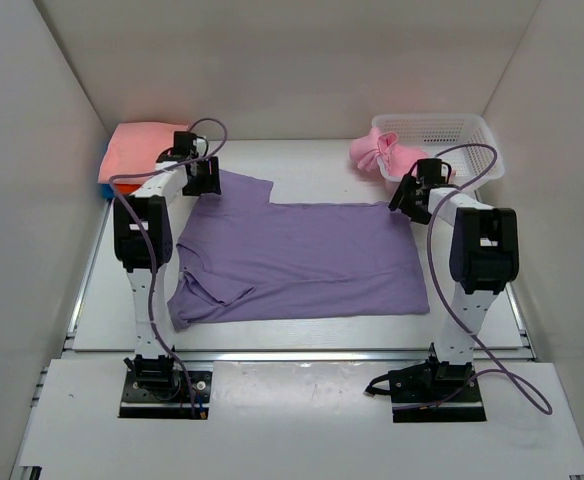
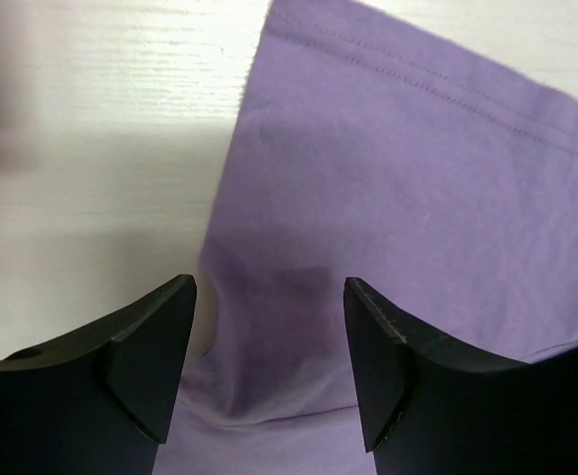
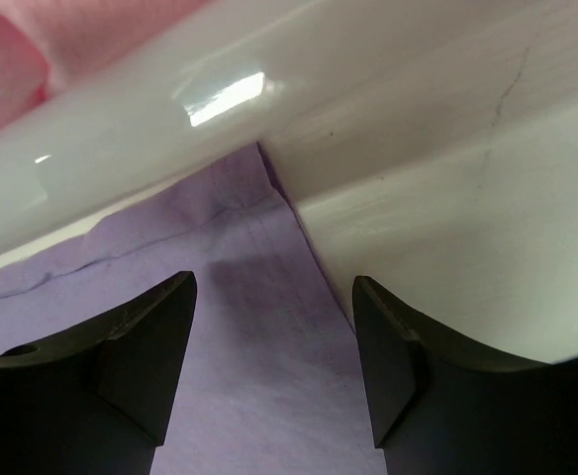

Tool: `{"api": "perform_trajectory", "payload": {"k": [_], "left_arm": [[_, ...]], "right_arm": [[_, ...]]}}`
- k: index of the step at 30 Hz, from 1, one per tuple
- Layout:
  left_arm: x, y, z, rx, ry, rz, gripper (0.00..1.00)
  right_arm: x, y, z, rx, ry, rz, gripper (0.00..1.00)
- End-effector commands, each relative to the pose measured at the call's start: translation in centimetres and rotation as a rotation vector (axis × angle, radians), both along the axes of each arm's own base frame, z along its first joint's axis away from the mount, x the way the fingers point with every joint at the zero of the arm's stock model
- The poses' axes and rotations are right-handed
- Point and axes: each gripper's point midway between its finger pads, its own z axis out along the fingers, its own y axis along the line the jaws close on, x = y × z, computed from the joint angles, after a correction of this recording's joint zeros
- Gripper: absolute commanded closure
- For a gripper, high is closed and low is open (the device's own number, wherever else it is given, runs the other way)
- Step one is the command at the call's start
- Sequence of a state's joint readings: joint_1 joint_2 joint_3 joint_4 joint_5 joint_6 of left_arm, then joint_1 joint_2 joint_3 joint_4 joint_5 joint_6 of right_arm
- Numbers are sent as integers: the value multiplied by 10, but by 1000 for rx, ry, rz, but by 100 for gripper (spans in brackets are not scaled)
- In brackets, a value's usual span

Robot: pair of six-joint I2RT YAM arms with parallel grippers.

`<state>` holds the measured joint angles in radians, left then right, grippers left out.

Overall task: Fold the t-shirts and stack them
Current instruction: Grap the side of the flattened tshirt furthest away from the robot with both arms

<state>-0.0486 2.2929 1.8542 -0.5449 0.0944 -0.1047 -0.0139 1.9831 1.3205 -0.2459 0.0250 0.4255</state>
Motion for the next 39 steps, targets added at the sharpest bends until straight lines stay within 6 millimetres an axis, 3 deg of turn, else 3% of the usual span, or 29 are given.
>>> {"api": "perform_trajectory", "payload": {"k": [1,5,6,8,9,10,11,15,18,20,28,29,32,35,37,38,39], "left_arm": [[1,-5,1,19,12,-11,28],[0,-5,-7,19,56,-26,27],[2,-13,-3,9,50,-50,30],[0,-18,-10,-3,80,-77,55],[1,-20,-11,-16,84,-84,75],[-2,-22,-14,-24,96,-91,83],[-3,-22,-14,-28,100,-88,100],[-8,-27,-16,-57,104,-106,100],[-9,-26,-7,-82,73,-97,100],[-8,-25,0,-87,45,-89,100],[-8,-18,10,-103,18,-72,100],[-9,-21,9,-108,20,-76,100],[-11,-24,10,-115,23,-88,100],[-10,-24,14,-142,15,-95,100],[-9,-24,25,-164,-4,-100,100],[-6,-22,33,-179,-21,-89,100],[-7,-24,38,-200,-26,-97,100]], "right_arm": [[17,-6,15,-20,-51,-20,38],[21,-9,11,-9,-42,-28,38],[23,-10,12,-7,-43,-24,38],[23,-8,5,-10,-23,-20,39],[23,-7,3,-9,-19,-17,38],[24,-7,1,-17,-15,-19,38],[26,-5,5,-13,-24,-10,38],[25,-2,-6,-15,0,-4,38],[29,-8,-4,-9,-3,-16,39],[30,-6,-4,-8,-2,-11,52],[37,6,-4,33,-13,35,54],[37,6,-6,30,-7,43,58],[42,8,-5,35,-13,55,96],[44,7,3,28,-41,63,100],[41,11,7,11,-45,71,100],[45,8,24,-7,-87,67,100],[42,3,24,-35,-86,53,100]]}}
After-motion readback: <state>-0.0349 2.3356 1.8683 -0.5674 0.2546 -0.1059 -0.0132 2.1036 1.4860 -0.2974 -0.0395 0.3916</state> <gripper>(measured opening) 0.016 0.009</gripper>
